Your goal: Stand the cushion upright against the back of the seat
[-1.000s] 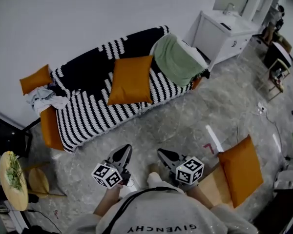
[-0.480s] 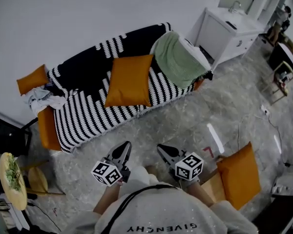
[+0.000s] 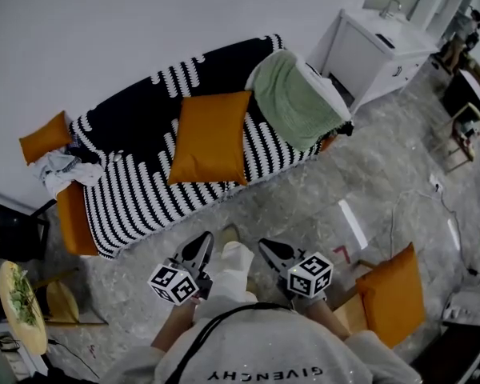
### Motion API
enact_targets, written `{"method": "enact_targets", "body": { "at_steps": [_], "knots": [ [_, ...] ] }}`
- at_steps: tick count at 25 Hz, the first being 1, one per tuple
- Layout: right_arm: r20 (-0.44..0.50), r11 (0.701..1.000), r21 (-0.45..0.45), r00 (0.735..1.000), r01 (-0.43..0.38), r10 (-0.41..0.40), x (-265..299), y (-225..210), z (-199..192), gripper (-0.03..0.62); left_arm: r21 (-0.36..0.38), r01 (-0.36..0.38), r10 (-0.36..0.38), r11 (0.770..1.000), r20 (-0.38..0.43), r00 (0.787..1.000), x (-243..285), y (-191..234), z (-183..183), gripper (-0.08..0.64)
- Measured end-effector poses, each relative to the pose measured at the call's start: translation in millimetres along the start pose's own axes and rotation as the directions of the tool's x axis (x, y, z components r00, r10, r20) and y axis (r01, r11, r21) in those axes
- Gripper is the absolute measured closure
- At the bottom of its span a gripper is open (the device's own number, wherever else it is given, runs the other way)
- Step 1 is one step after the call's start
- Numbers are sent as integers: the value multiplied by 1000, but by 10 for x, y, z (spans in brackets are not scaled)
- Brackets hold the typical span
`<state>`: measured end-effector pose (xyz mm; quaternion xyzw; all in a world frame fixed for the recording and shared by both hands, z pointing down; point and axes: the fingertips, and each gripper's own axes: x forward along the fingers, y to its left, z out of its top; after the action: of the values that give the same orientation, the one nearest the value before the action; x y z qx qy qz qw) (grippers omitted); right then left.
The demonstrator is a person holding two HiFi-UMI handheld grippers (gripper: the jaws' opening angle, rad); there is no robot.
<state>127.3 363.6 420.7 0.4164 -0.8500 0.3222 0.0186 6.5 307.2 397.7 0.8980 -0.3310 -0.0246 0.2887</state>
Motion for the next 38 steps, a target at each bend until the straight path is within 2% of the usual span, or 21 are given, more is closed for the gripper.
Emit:
{"method": "enact_targets", "body": {
  "at_steps": [5, 10, 18, 24, 30, 35, 38],
  "knots": [
    [-24, 999, 14, 999, 30, -30, 313, -344, 201, 572, -2, 30, -30, 1000, -10, 1000, 369, 280, 150, 535],
    [-63, 999, 15, 998, 30, -29, 695, -640, 362, 572, -4, 10, -10, 1000, -39, 999, 696, 646, 249, 535],
    [-173, 999, 17, 984, 46, -43, 1351, -1222, 293, 571, -33, -53, 52, 998, -44, 998, 1049, 1283, 283, 535],
    [-230, 993, 18, 967, 114, -106, 1712, -1700, 102, 569, -69, -153, 148, 986, -74, 986, 1090, 1745, 93, 535],
    [-331, 984, 21, 930, 174, -158, 1987, -2176, -158, 557, -128, -262, 252, 957, -84, 964, 1059, 2181, -181, 535],
    [-436, 980, -11, 881, 198, -183, 2209, -2510, -445, 435, -190, -308, 291, 932, -113, 950, 1009, 2358, -502, 535],
    [-457, 969, 49, 868, 241, -193, 2326, -2708, -638, 401, -210, -333, 313, 919, -120, 942, 963, 2455, -618, 535]
  ]
}}
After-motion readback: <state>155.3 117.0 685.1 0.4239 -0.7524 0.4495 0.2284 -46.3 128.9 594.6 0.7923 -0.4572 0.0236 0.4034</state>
